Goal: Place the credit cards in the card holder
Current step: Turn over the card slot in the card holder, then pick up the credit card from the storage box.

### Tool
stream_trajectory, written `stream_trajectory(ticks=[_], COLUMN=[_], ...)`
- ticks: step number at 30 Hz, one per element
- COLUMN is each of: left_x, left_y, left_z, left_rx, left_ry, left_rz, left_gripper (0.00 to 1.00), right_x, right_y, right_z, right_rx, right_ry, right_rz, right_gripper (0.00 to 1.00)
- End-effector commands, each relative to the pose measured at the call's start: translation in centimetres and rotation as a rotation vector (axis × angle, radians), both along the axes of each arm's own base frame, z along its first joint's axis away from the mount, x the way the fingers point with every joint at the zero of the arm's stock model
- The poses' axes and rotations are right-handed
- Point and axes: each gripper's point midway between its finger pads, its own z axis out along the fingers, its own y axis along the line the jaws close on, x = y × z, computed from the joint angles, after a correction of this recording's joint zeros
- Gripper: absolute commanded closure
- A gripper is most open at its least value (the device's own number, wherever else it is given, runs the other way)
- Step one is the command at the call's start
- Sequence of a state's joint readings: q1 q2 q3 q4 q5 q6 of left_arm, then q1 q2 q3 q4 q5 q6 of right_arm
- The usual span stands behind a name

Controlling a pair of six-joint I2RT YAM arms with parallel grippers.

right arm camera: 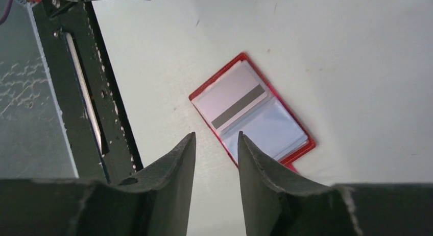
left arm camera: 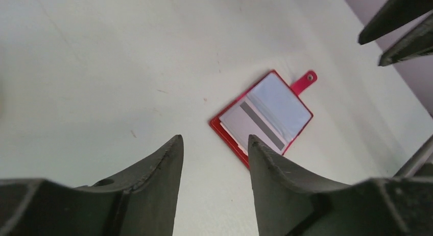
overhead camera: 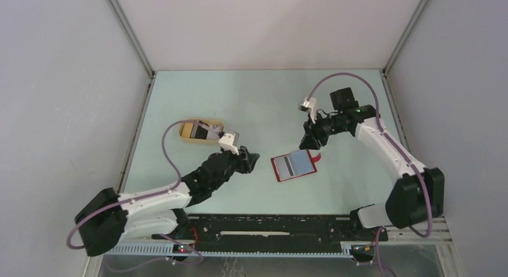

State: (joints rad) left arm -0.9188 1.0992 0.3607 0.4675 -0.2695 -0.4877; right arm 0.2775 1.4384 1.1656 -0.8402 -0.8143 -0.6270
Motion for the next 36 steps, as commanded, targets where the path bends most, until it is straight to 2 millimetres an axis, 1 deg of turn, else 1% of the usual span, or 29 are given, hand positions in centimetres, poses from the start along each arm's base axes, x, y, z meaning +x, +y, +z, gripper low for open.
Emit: stream_trajectory(ticks=[1, 2, 3, 6, 9, 12, 15, 19, 21, 25, 29, 32, 36], left_x=[0.2, 0.2, 0.1, -0.4, -0.8, -0.9, -0.8, -0.7, -0.8, -1.0, -1.4, -1.6, -1.9], left_y=[4.0, 4.4, 4.8, 5.1, 4.3, 3.2, 2.3, 1.5, 1.2, 1.2, 1.7, 2.0, 2.5], left_z=[0.9, 1.1, 1.3, 1.1, 1.0, 0.9, 0.4, -0.3, -0.5, -0.6, -1.0, -1.0, -1.0], left_rx=[0.106, 0.114, 0.117, 0.108, 0.059, 0.008, -0.014, -0.021, -0.021, -0.039, -0.056, -0.065, -0.076], left_ry=[-0.096, -0.109, -0.115, -0.118, -0.105, -0.090, -0.068, -0.052, -0.045, -0.043, -0.040, -0.042, -0.049], left_rz=[0.098, 0.101, 0.107, 0.097, 0.065, 0.037, 0.021, 0.002, -0.006, -0.013, -0.006, -0.004, 0.005], left_gripper=[0.40, 0.37, 0.33, 0.27, 0.26, 0.26, 0.26, 0.25, 0.26, 0.26, 0.26, 0.26, 0.26], right_x=[-0.2, -0.4, -0.5, -0.6, -0.2, 0.3, 0.6, 0.5, 0.3, 0.0, -0.4, -1.0, -1.9], right_y=[0.3, 0.2, 0.2, 0.5, 1.1, 1.5, 1.9, 2.8, 3.0, 3.1, 3.3, 3.9, 5.0], right_z=[4.1, 4.6, 4.5, 3.0, 0.2, -3.3, -6.1, -8.9, -10.0, -11.8, -12.9, -13.3, -13.4], right_rx=[0.059, 0.067, 0.070, 0.074, 0.078, 0.039, -0.019, -0.088, -0.118, -0.170, -0.204, -0.228, -0.236], right_ry=[-0.200, -0.224, -0.227, -0.155, 0.003, 0.159, 0.273, 0.363, 0.404, 0.452, 0.475, 0.481, 0.488], right_rz=[0.019, 0.018, 0.018, 0.023, 0.001, -0.030, -0.057, -0.074, -0.078, -0.090, -0.088, -0.066, -0.030], right_gripper=[0.52, 0.50, 0.47, 0.47, 0.49, 0.52, 0.57, 0.57, 0.57, 0.57, 0.57, 0.57, 0.57])
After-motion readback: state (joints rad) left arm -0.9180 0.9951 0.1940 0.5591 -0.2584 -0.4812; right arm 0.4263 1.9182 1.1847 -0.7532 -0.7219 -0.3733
